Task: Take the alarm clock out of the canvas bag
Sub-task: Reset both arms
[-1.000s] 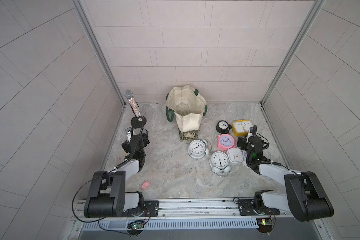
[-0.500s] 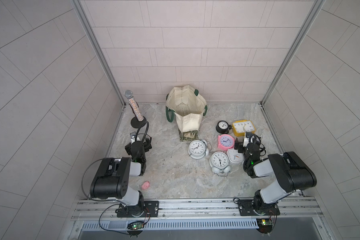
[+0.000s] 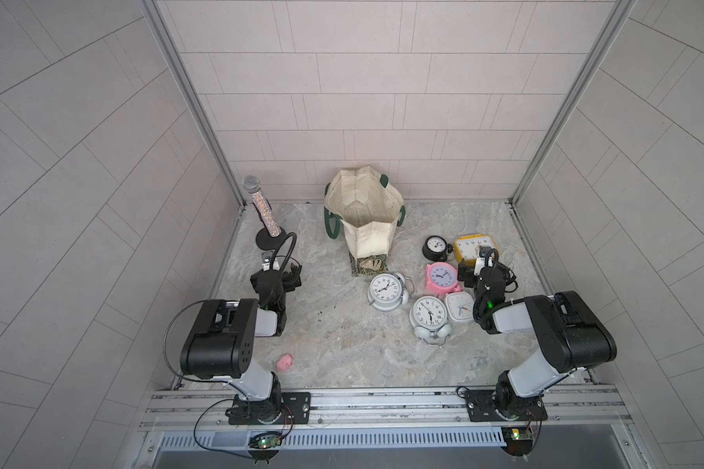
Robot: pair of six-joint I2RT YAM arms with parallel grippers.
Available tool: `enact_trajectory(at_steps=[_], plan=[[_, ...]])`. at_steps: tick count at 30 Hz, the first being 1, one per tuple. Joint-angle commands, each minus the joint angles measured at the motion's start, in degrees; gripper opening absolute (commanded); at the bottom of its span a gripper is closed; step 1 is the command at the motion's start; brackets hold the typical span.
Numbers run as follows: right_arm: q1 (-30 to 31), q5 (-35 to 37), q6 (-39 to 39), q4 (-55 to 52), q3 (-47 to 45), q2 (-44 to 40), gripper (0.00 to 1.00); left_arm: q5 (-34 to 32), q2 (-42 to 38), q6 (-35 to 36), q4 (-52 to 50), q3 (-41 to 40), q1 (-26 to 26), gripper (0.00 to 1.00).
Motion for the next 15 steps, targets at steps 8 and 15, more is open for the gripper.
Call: enact_trajectory(at_steps=[8,15], plan=[[0.1,1.4,-0.2,-2.1,0.1,-0.9,1.00,5.6,0.3,2.9,-2.7,2.4,-0.1,1.00],[0.2,1.4,-0.2,-2.2,0.1,-0.8,0.99,5.5,0.3,2.8,-2.7,2.3,-0.1,1.00]])
